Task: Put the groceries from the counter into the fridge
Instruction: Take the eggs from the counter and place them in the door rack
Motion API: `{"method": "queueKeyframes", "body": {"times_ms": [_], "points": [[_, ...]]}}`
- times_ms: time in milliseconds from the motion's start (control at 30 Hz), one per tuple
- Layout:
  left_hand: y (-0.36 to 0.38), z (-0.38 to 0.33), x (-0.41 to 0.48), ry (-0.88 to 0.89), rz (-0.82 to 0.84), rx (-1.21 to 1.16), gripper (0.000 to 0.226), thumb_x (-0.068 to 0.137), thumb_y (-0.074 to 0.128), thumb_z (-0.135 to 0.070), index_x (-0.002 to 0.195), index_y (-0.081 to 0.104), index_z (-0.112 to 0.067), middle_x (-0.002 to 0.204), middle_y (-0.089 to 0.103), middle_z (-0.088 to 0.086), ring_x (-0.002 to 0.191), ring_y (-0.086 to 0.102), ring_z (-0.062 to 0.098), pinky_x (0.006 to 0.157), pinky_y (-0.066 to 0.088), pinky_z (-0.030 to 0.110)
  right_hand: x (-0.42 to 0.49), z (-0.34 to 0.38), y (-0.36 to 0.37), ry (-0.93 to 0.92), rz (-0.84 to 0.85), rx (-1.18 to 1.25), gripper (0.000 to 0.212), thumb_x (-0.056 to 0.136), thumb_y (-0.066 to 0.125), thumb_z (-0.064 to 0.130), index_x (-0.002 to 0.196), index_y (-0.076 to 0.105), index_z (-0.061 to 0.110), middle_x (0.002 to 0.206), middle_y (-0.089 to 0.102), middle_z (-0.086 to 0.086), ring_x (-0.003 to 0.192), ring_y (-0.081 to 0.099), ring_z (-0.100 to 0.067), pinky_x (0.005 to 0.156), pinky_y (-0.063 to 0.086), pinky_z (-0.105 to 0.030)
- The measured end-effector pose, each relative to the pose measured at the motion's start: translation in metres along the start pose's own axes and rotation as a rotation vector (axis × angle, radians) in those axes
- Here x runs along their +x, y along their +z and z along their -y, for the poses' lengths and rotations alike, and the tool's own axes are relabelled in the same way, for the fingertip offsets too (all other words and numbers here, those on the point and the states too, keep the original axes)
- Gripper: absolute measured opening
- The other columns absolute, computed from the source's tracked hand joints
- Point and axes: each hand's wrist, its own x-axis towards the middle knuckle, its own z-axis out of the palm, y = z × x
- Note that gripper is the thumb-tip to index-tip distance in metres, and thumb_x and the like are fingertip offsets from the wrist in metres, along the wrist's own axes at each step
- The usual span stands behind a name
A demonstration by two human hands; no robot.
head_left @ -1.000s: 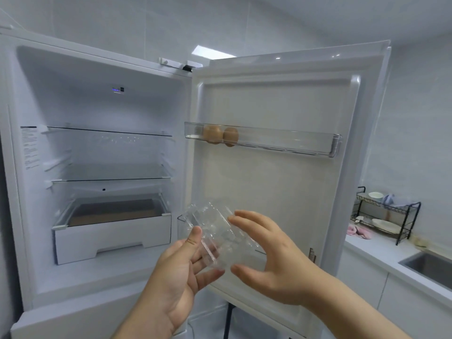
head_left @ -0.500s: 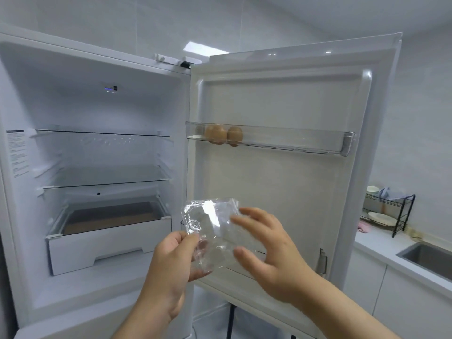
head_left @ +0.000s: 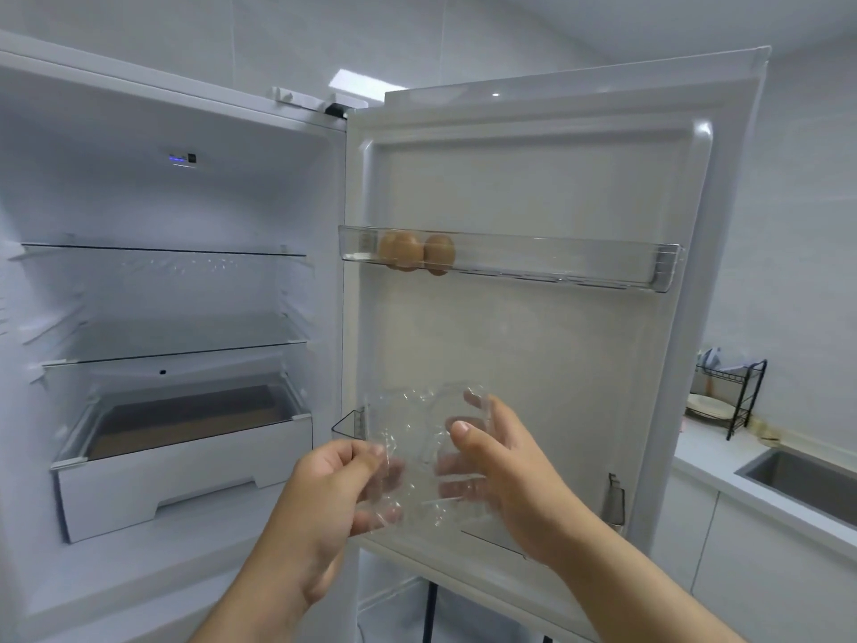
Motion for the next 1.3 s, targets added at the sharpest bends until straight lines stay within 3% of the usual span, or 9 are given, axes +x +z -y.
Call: {"method": "queueKeyframes", "body": {"times_ms": [333, 533, 567, 633, 733, 833, 967, 1133, 1300], "points": [[0.011, 0.007, 0.024, 0.006, 0.061, 0.071, 0.018, 0.100, 0.051, -0.007, 0.086, 0.060, 0.002, 0.087, 0.076, 0.014, 0.086, 0.074, 0.022, 0.070, 0.058, 0.048, 0.007, -0.013, -0.009, -0.039, -0.110, -0.021, 0.046, 0.074, 0.065, 0.036, 0.118, 0.053, 0.037, 0.116, 0.060, -0.005, 0.079, 0.067, -0.018, 0.079, 0.058, -0.046], [0.028, 0.018, 0.039, 0.016, 0.191, -0.029, 0.014, 0.098, 0.057, -0.022, 0.098, 0.062, -0.009, 0.098, 0.075, 0.013, 0.090, 0.073, 0.019, 0.064, 0.055, 0.036, 0.008, -0.016, -0.029, -0.040, -0.221, -0.034, 0.062, 0.068, 0.071, 0.044, 0.126, 0.051, 0.032, 0.119, 0.061, -0.006, 0.082, 0.069, -0.020, 0.077, 0.061, -0.042], [0.031, 0.021, 0.039, 0.041, 0.242, -0.042, 0.020, 0.093, 0.063, -0.030, 0.108, 0.062, -0.016, 0.102, 0.075, 0.009, 0.092, 0.073, 0.018, 0.067, 0.055, 0.035, 0.006, -0.016, -0.033, -0.040, -0.246, -0.038, 0.059, 0.071, 0.070, 0.042, 0.126, 0.052, 0.032, 0.118, 0.062, -0.005, 0.083, 0.069, -0.020, 0.078, 0.061, -0.043], [0.036, 0.027, 0.041, 0.105, 0.368, -0.018, 0.059, 0.072, 0.075, -0.046, 0.126, 0.054, -0.036, 0.112, 0.072, 0.003, 0.099, 0.071, 0.016, 0.073, 0.056, 0.036, 0.001, -0.015, -0.040, -0.045, -0.292, -0.028, 0.048, 0.075, 0.066, 0.038, 0.121, 0.054, 0.034, 0.113, 0.067, 0.000, 0.085, 0.070, -0.019, 0.078, 0.060, -0.044], [0.048, 0.037, 0.041, 0.180, 0.459, -0.010, 0.086, 0.053, 0.078, -0.050, 0.131, 0.044, -0.056, 0.127, 0.063, -0.007, 0.107, 0.068, 0.018, 0.079, 0.058, 0.039, -0.014, -0.016, -0.052, -0.059, -0.333, -0.025, 0.051, 0.074, 0.069, 0.042, 0.123, 0.053, 0.034, 0.109, 0.071, 0.011, 0.091, 0.072, -0.019, 0.075, 0.060, -0.039], [0.066, 0.048, 0.040, 0.216, 0.528, -0.061, 0.083, 0.050, 0.074, -0.046, 0.128, 0.047, -0.055, 0.125, 0.064, -0.012, 0.105, 0.069, 0.017, 0.073, 0.059, 0.036, -0.037, -0.018, -0.062, -0.109, -0.378, -0.069, 0.079, 0.067, 0.072, 0.051, 0.138, 0.040, 0.036, 0.119, 0.065, 0.022, 0.109, 0.068, -0.019, 0.078, 0.057, -0.035], [0.098, 0.065, 0.033, 0.196, 0.610, -0.134, 0.079, 0.051, 0.074, -0.044, 0.126, 0.049, -0.052, 0.124, 0.064, -0.008, 0.104, 0.069, 0.022, 0.067, 0.058, 0.032, -0.073, -0.018, -0.076, -0.232, -0.510, -0.182, 0.073, 0.071, 0.068, 0.041, 0.135, 0.035, 0.044, 0.123, 0.056, 0.032, 0.111, 0.065, -0.016, 0.081, 0.057, -0.033], [0.150, 0.075, 0.013, 0.173, 0.731, -0.175, 0.074, 0.052, 0.072, -0.043, 0.121, 0.048, -0.049, 0.108, 0.066, -0.032, 0.103, 0.070, 0.019, 0.069, 0.060, 0.031, -0.117, -0.011, -0.108, -0.207, -0.719, -0.364, 0.073, 0.071, 0.068, 0.052, 0.137, 0.037, 0.053, 0.137, 0.048, 0.024, 0.112, 0.062, -0.018, 0.088, 0.057, -0.044], [0.212, 0.092, -0.023, 0.147, 0.862, -0.139, 0.077, 0.054, 0.075, -0.048, 0.127, 0.050, -0.054, 0.124, 0.064, -0.011, 0.106, 0.068, 0.022, 0.079, 0.058, 0.047, -0.184, 0.005, -0.149, -0.129, -0.866, -0.503, 0.071, 0.072, 0.063, 0.062, 0.136, 0.032, 0.057, 0.145, 0.042, 0.022, 0.118, 0.060, -0.013, 0.093, 0.056, -0.041]]}}
